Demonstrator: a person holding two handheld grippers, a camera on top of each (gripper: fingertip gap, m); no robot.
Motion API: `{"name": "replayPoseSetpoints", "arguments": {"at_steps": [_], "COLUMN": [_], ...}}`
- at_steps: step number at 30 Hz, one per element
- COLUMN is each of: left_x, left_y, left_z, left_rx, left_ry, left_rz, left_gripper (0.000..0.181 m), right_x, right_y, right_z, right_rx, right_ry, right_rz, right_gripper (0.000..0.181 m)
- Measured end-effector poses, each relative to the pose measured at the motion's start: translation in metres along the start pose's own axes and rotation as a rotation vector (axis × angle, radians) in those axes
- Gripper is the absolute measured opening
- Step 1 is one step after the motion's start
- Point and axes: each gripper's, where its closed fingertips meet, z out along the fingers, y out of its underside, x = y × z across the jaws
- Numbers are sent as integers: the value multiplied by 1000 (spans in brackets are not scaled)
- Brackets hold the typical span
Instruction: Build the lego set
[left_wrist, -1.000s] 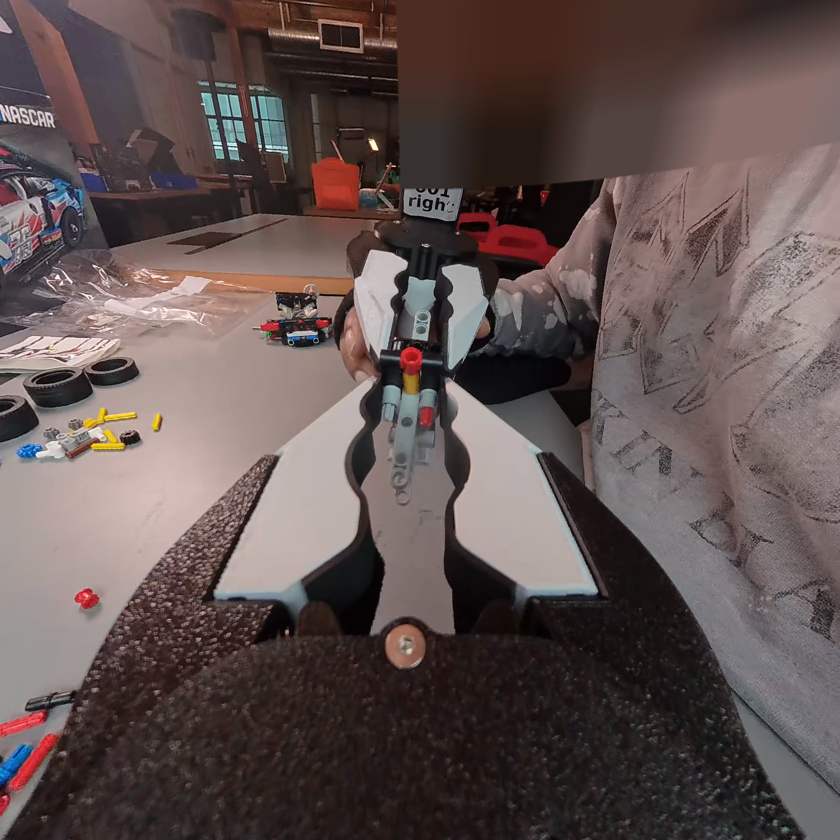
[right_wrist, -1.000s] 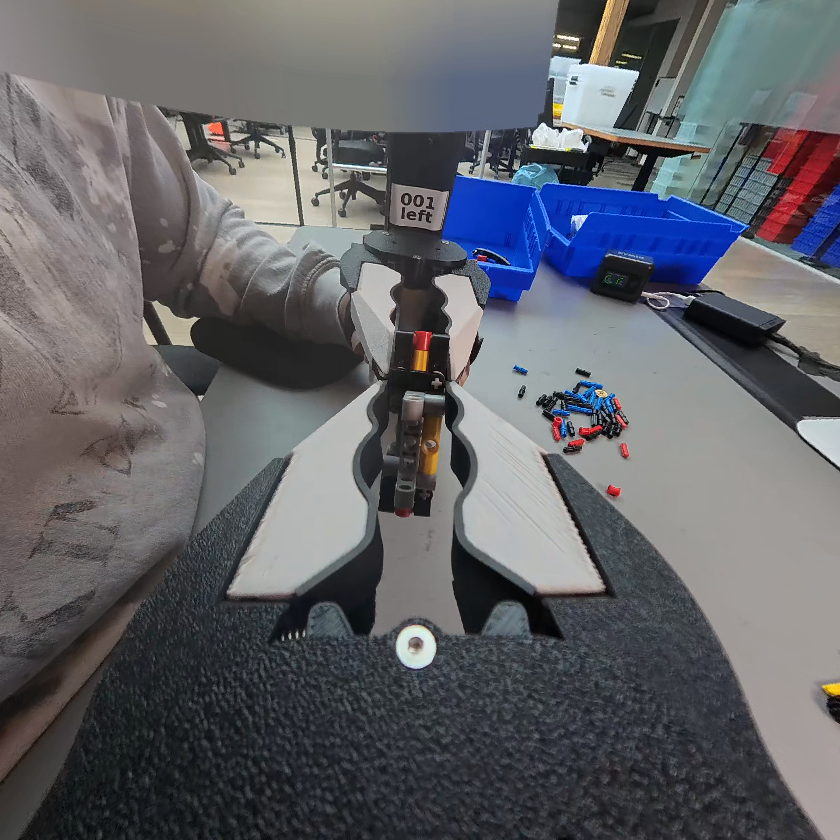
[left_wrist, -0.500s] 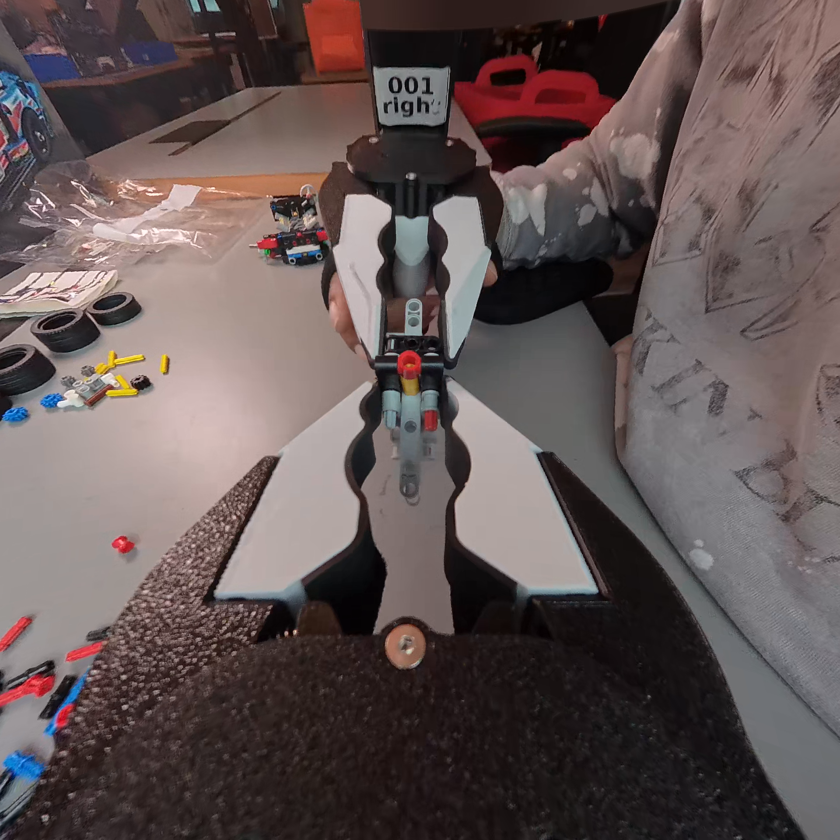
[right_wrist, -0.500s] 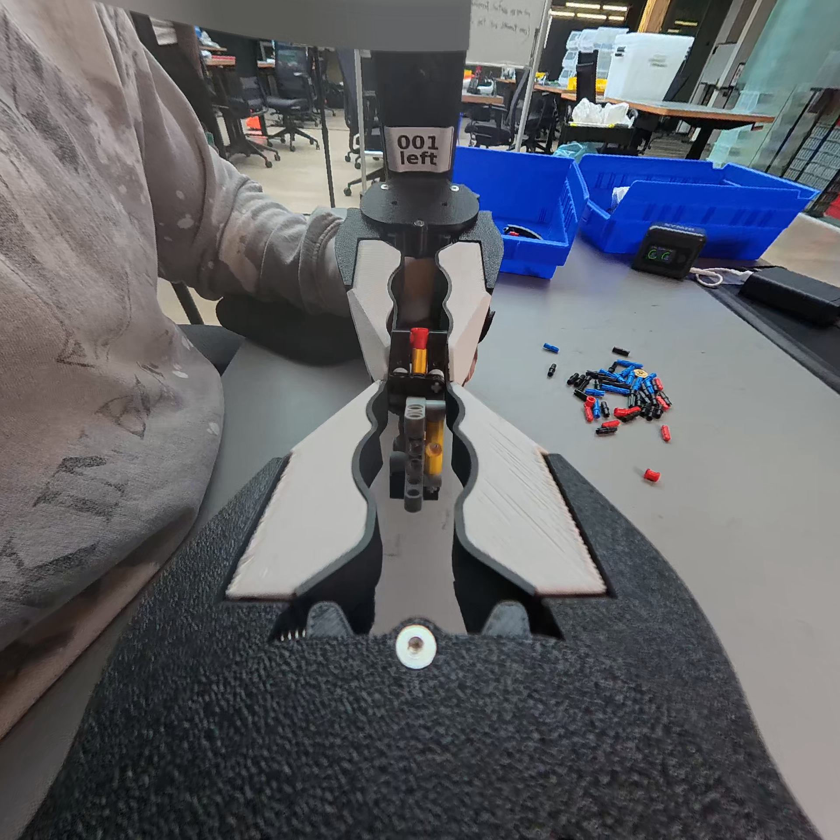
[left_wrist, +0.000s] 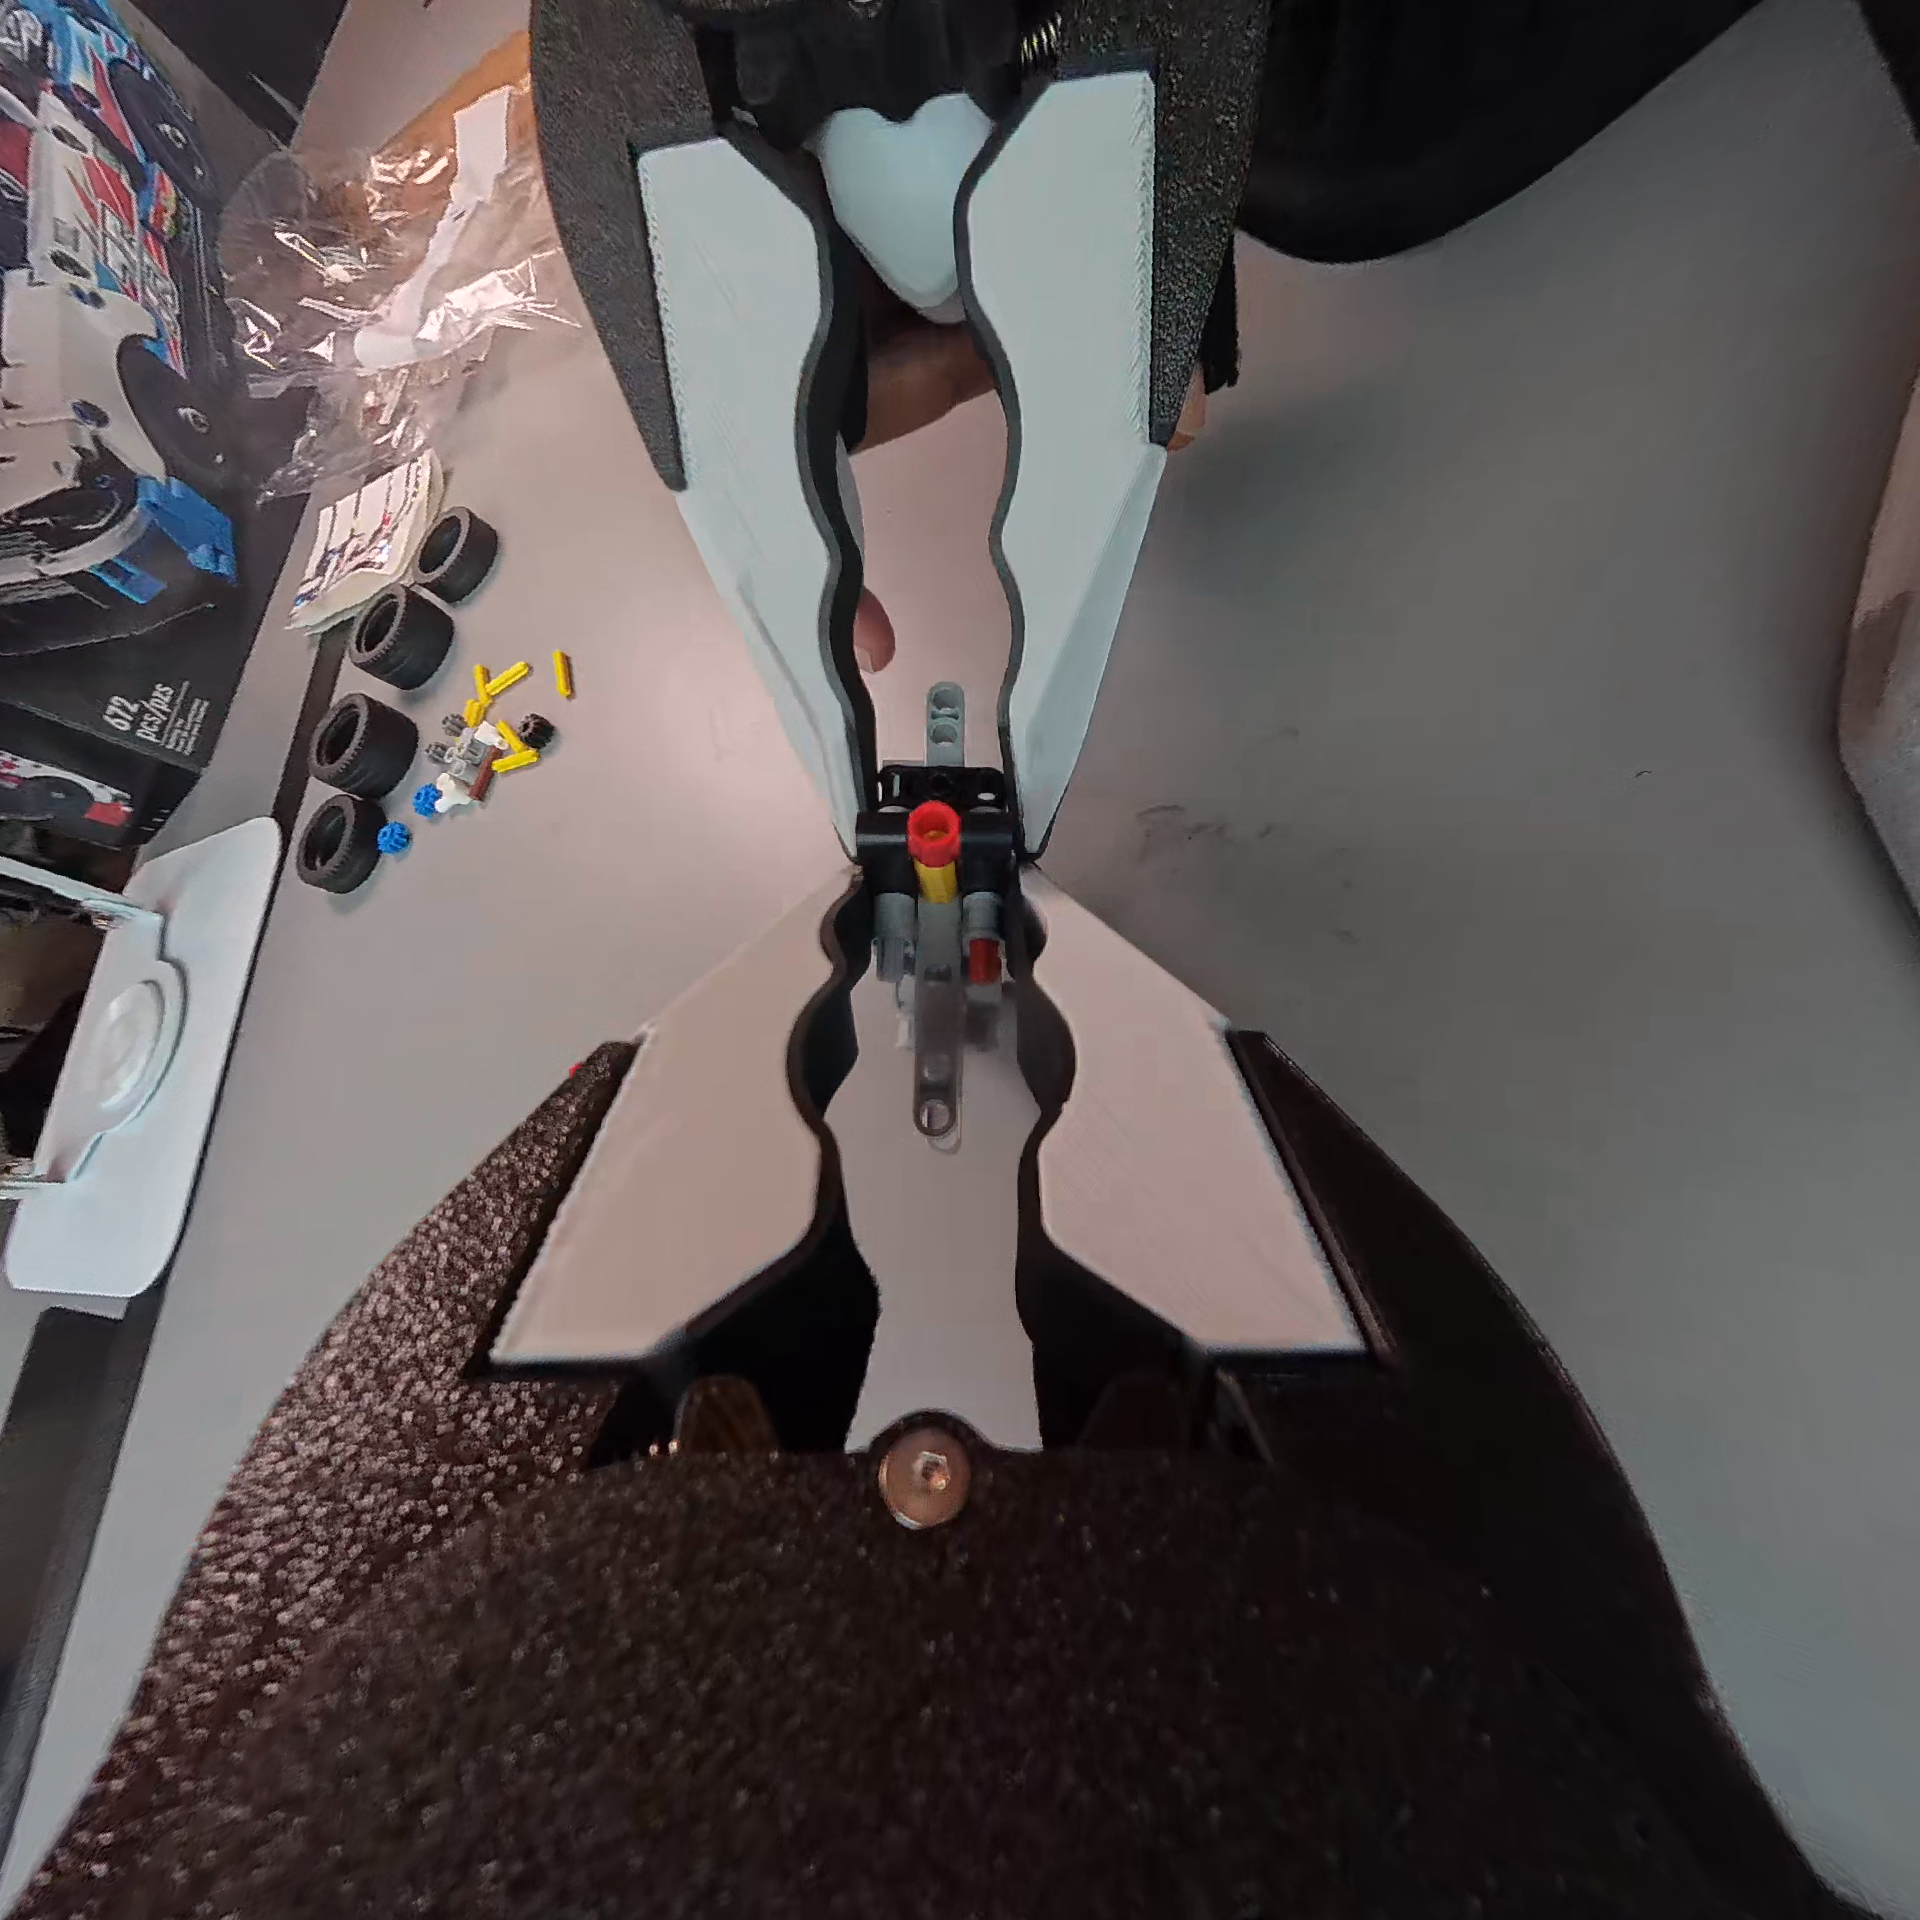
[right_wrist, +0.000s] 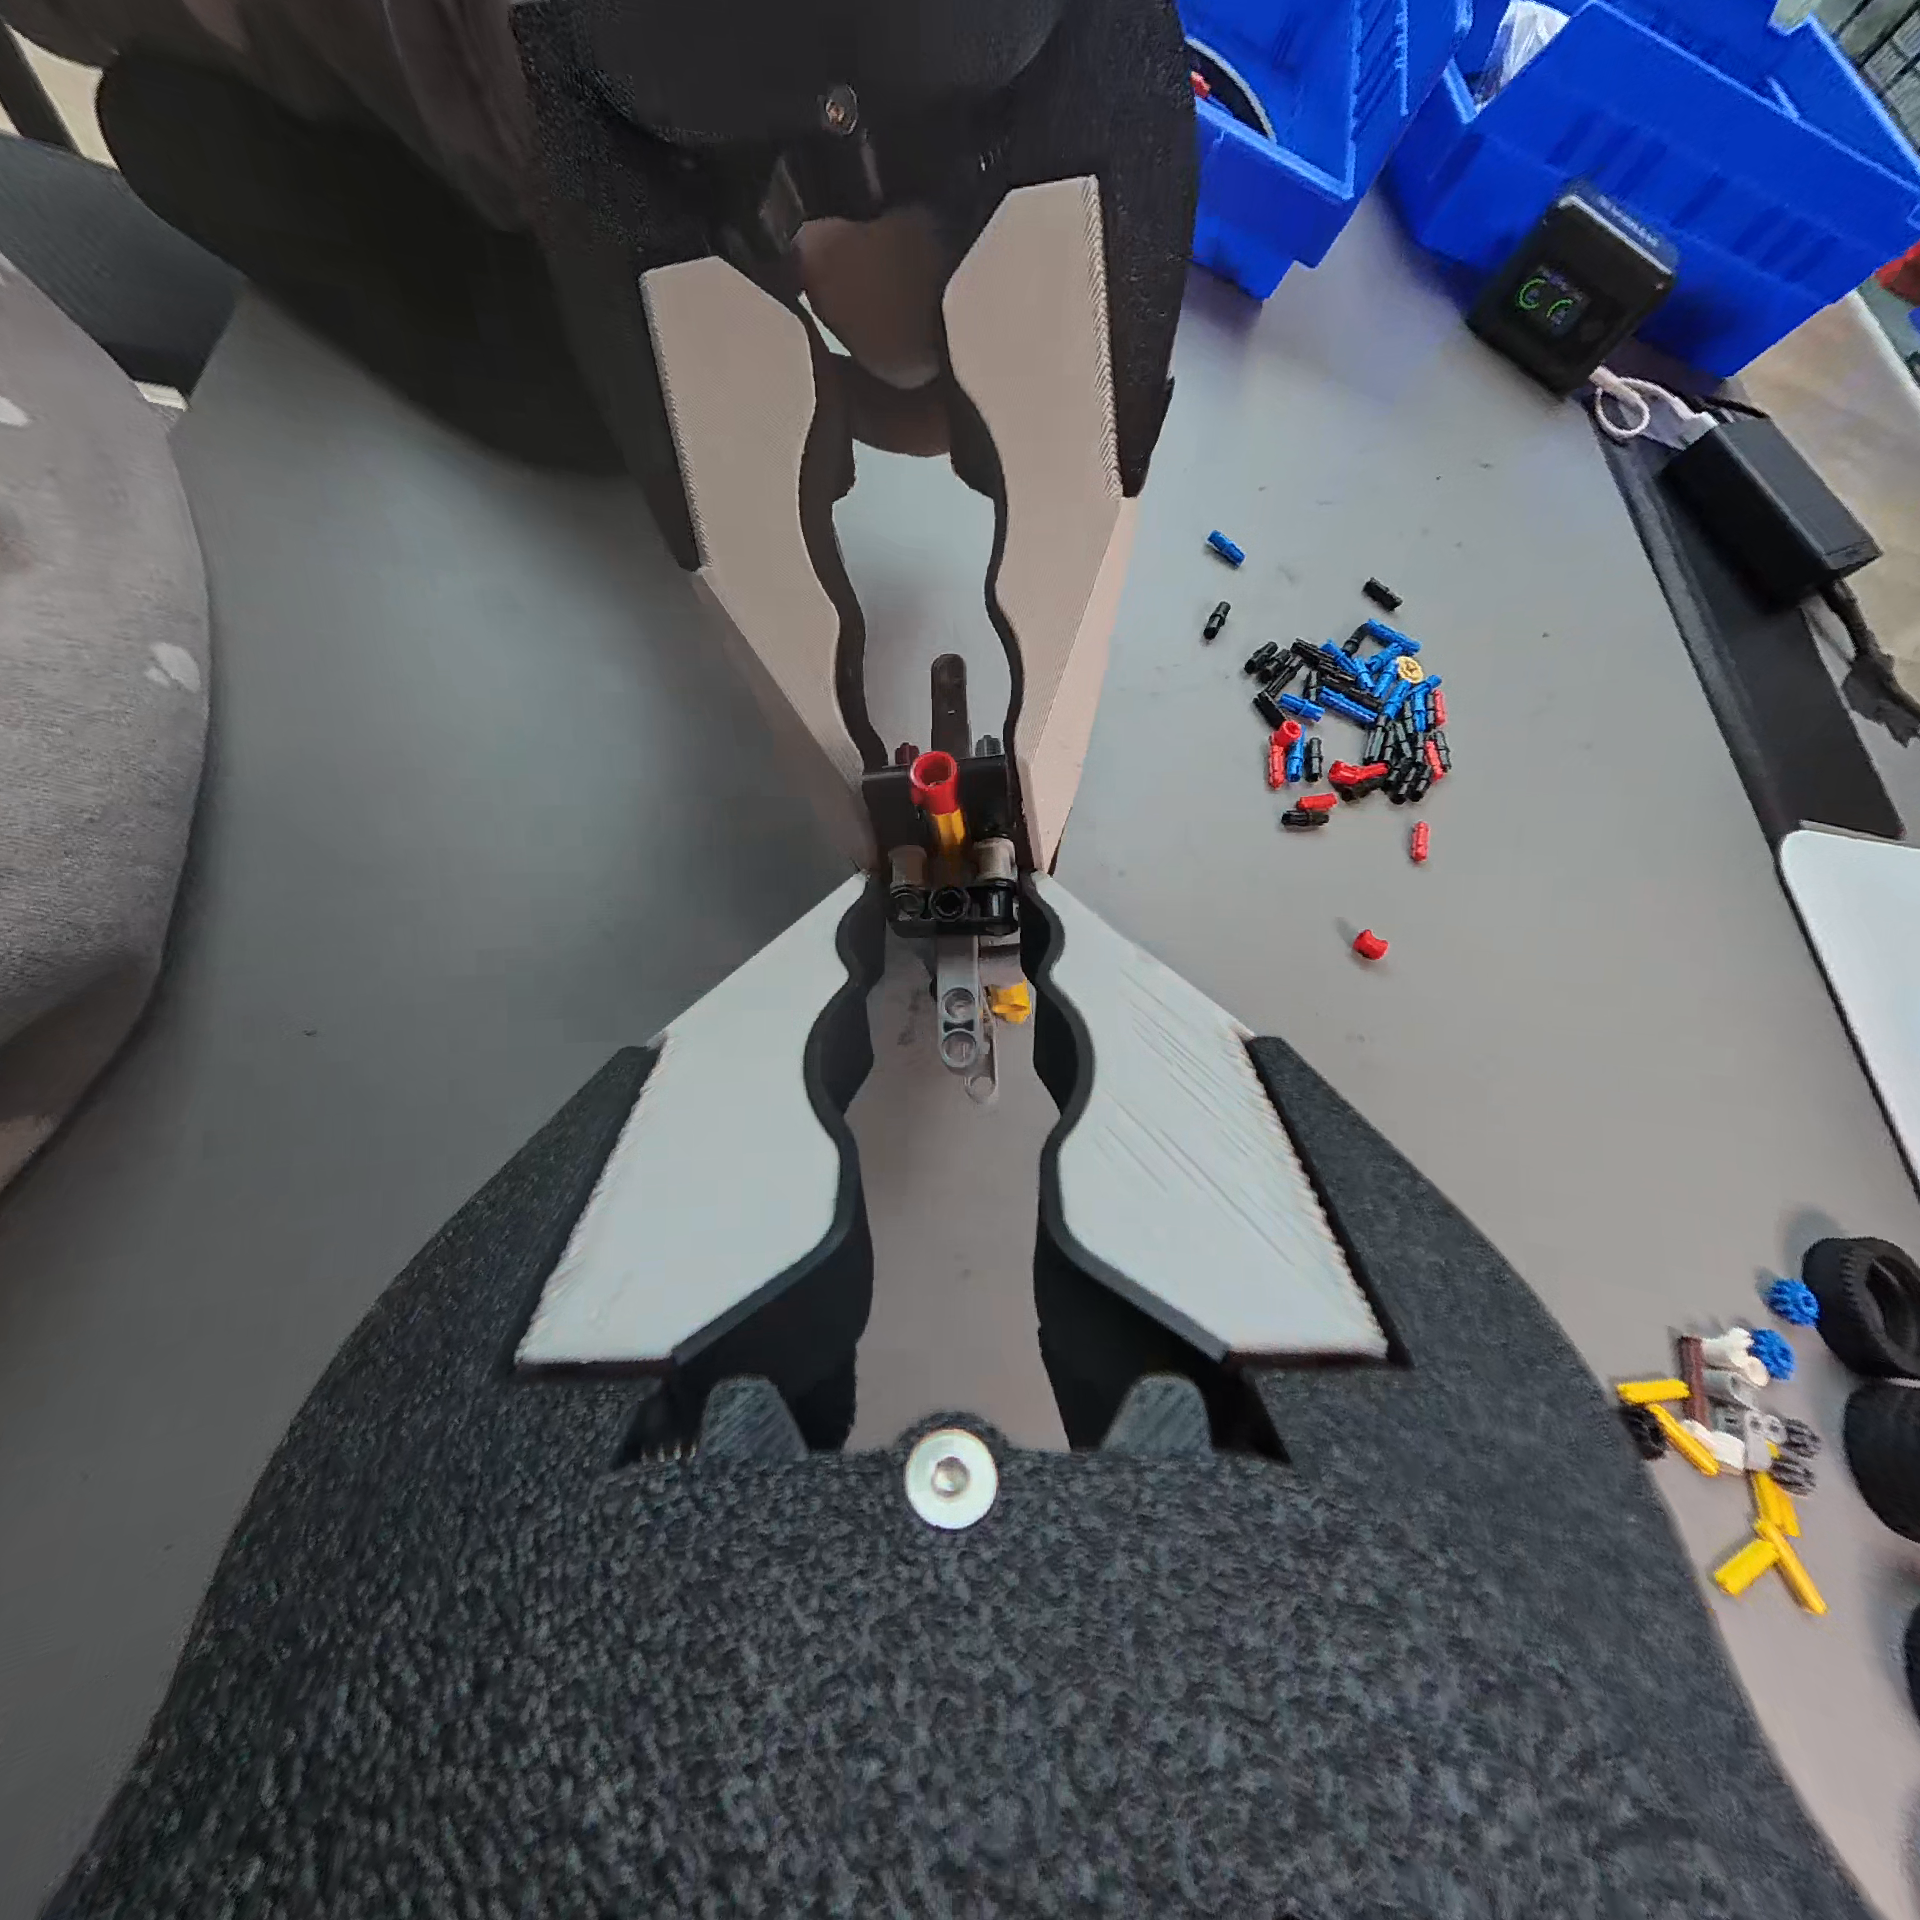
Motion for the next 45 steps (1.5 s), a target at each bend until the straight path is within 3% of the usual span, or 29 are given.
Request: {"name": "replayPoseSetpoints", "arguments": {"at_steps": [11, 22, 36, 45], "left_x": [-3, -6, -6, -6], "left_y": [4, -5, 7, -16], "left_z": [3, -6, -2, -18], "left_rx": [-16, 23, -74, 113], "left_ry": [-25, 44, 27, 102], "left_rz": [43, -68, -20, -167], "left_gripper": [27, 26, 25, 26], "right_x": [4, 6, 8, 6], "right_y": [3, -9, -2, -22], "right_z": [3, -5, 1, -17], "right_rx": [-69, 51, -6, 141], "right_ry": [79, 61, 70, -29], "right_rz": [-179, -108, -111, 42], "right_gripper": [23, 23, 22, 20]}}
